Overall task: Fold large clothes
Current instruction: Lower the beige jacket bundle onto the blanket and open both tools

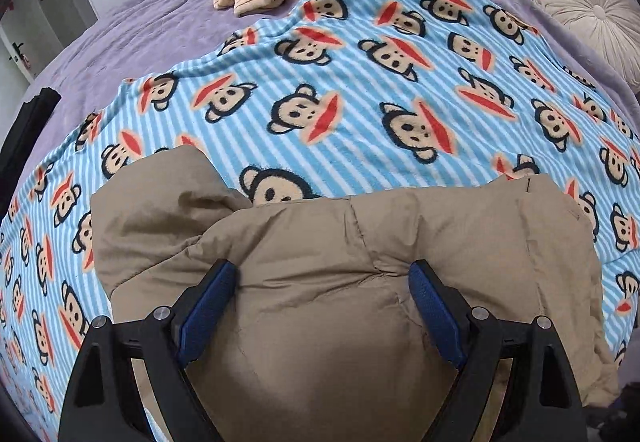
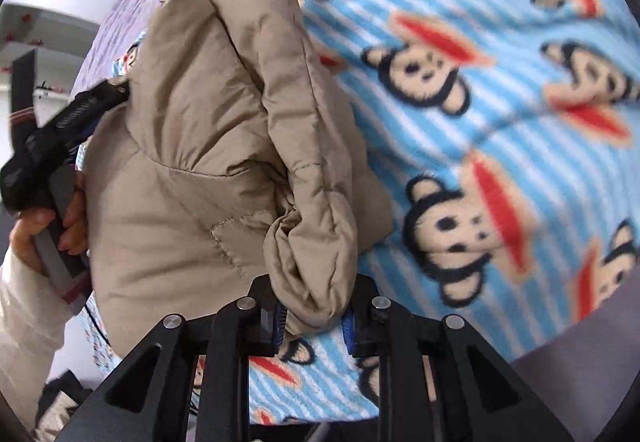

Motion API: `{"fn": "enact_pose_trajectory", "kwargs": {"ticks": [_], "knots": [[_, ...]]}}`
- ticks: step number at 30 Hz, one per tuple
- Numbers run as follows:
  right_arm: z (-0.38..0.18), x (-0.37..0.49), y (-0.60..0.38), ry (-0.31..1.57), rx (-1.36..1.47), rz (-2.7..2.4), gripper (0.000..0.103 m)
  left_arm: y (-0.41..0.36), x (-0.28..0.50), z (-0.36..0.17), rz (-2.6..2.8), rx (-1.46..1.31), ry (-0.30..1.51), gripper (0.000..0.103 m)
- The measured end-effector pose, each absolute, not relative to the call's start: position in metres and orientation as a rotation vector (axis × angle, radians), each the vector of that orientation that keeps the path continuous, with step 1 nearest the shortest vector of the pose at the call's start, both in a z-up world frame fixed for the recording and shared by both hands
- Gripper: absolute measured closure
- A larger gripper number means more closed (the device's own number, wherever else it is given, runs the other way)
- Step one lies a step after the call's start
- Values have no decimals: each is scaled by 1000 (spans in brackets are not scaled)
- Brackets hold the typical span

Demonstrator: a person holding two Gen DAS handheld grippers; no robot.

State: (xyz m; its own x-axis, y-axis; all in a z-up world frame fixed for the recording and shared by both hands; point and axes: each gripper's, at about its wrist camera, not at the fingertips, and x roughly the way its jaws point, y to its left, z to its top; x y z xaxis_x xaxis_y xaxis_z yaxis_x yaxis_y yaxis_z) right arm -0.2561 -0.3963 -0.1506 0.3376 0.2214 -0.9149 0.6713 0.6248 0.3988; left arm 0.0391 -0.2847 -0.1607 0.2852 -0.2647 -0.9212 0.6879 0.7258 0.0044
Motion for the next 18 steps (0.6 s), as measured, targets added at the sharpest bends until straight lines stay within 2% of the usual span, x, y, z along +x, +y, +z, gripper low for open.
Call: {"fn": "enact_pose_trajectory", "kwargs": {"ticks": [8,15,18], "knots": [[-65,-248,-404,1061,724,-313,77,-287,38,-163,-628,479,1111,13],[-118,-204,-382,1326,666,-162,78,-257,25,-124,-589,463,1137,13],[-125,-205,-384,1351,680,-138,78,-231,12,-107,-558,437,1158,13]]}}
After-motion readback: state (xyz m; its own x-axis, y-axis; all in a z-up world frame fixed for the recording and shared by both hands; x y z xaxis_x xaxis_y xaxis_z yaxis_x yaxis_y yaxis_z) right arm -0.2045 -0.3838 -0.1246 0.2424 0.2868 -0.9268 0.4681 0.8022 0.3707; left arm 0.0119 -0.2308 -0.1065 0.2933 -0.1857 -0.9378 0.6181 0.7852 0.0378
